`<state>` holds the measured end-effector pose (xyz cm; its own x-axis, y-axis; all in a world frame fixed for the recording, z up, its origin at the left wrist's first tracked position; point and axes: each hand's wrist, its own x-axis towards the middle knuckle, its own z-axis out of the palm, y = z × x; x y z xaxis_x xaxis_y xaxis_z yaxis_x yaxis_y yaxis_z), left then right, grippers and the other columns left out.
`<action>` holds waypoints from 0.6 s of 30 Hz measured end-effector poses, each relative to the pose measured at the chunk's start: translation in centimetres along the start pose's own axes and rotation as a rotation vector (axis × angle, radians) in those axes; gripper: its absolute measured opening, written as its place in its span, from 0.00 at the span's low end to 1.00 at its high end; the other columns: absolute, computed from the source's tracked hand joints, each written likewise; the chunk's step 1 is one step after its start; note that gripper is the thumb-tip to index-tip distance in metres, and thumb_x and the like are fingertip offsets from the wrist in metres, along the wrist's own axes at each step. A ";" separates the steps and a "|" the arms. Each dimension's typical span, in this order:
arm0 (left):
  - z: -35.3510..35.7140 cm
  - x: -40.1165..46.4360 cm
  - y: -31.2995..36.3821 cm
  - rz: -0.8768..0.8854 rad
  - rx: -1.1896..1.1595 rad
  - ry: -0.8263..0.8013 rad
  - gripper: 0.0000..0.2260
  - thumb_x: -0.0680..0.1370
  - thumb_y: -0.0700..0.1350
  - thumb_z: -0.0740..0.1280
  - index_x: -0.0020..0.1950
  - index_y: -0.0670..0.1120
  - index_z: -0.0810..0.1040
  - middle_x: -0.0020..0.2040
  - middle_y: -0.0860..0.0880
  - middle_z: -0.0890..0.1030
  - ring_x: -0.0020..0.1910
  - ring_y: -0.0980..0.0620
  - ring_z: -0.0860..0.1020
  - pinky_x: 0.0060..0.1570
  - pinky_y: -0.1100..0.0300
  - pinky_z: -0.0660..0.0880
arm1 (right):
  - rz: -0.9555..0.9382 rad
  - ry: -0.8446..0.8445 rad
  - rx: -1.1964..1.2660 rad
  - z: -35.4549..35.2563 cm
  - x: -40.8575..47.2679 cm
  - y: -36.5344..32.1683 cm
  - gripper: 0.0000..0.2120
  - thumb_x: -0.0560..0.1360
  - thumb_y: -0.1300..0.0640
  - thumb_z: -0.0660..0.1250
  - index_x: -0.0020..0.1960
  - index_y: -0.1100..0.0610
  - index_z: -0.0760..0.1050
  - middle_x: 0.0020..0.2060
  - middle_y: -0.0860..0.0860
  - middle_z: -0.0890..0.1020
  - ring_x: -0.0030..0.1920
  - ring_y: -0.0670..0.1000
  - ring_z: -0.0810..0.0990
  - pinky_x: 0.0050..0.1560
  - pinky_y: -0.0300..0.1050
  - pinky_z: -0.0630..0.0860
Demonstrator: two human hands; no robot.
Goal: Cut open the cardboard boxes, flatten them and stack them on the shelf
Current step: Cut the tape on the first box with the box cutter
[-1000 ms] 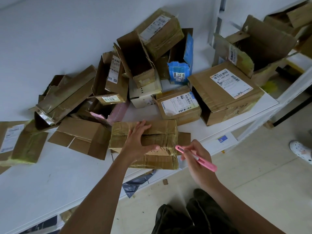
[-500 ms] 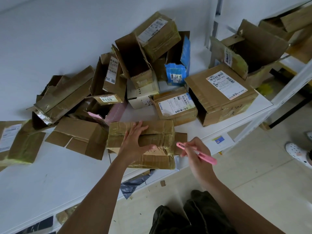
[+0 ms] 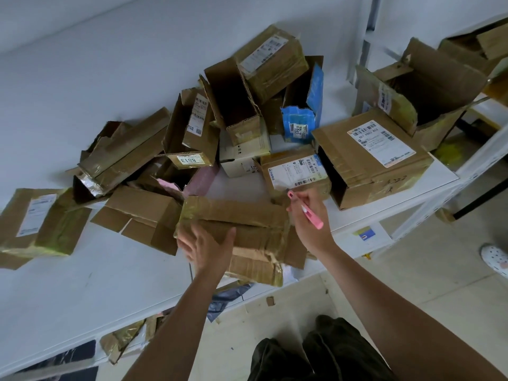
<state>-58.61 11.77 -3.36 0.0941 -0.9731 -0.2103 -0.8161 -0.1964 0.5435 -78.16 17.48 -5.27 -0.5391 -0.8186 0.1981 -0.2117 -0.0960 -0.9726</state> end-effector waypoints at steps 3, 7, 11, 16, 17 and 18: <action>-0.6 0.1 -0.4 -0.217 -0.292 0.068 0.48 0.71 0.49 0.77 0.78 0.42 0.47 0.74 0.41 0.51 0.71 0.38 0.61 0.68 0.44 0.68 | -0.028 -0.041 -0.012 0.2 -1.1 0.2 0.02 0.82 0.66 0.59 0.51 0.61 0.69 0.35 0.58 0.81 0.33 0.52 0.83 0.29 0.50 0.77; -0.2 0.6 -0.7 -0.423 -0.586 -0.066 0.34 0.74 0.49 0.76 0.73 0.41 0.62 0.68 0.40 0.70 0.64 0.39 0.73 0.62 0.45 0.74 | -0.031 -0.099 -0.045 1.4 -2.9 0.7 0.05 0.82 0.63 0.60 0.49 0.55 0.68 0.32 0.59 0.78 0.27 0.48 0.77 0.23 0.48 0.69; -0.5 0.8 -0.7 -0.306 -0.454 -0.125 0.13 0.76 0.45 0.73 0.55 0.47 0.71 0.59 0.40 0.79 0.57 0.39 0.78 0.57 0.41 0.77 | -0.070 -0.091 -0.086 1.5 -4.1 0.9 0.11 0.81 0.65 0.62 0.49 0.49 0.67 0.30 0.59 0.77 0.25 0.55 0.73 0.23 0.53 0.71; -1.7 1.3 0.8 -0.010 -0.084 -0.149 0.12 0.75 0.45 0.72 0.55 0.52 0.74 0.47 0.50 0.80 0.44 0.48 0.80 0.44 0.52 0.80 | -0.034 -0.065 -0.056 1.2 -3.9 0.1 0.09 0.82 0.56 0.62 0.48 0.44 0.66 0.38 0.65 0.80 0.34 0.67 0.79 0.33 0.62 0.75; -1.9 1.5 1.1 0.068 -0.025 -0.141 0.11 0.75 0.46 0.72 0.55 0.53 0.76 0.46 0.52 0.80 0.42 0.50 0.79 0.40 0.56 0.78 | -0.035 -0.049 -0.065 1.3 -3.6 -0.1 0.09 0.82 0.57 0.62 0.48 0.44 0.66 0.38 0.65 0.80 0.36 0.67 0.79 0.34 0.62 0.76; -2.2 1.7 1.5 0.135 0.022 -0.141 0.11 0.75 0.45 0.72 0.56 0.52 0.78 0.46 0.52 0.81 0.42 0.51 0.79 0.39 0.57 0.78 | -0.052 -0.033 -0.083 1.4 -3.3 -0.1 0.11 0.82 0.59 0.63 0.48 0.44 0.66 0.39 0.65 0.81 0.37 0.65 0.80 0.35 0.61 0.76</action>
<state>-58.40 9.60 -1.10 -0.0964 -0.9637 -0.2490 -0.8285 -0.0609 0.5567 -75.27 19.39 -5.99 -0.4985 -0.8323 0.2424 -0.3060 -0.0927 -0.9475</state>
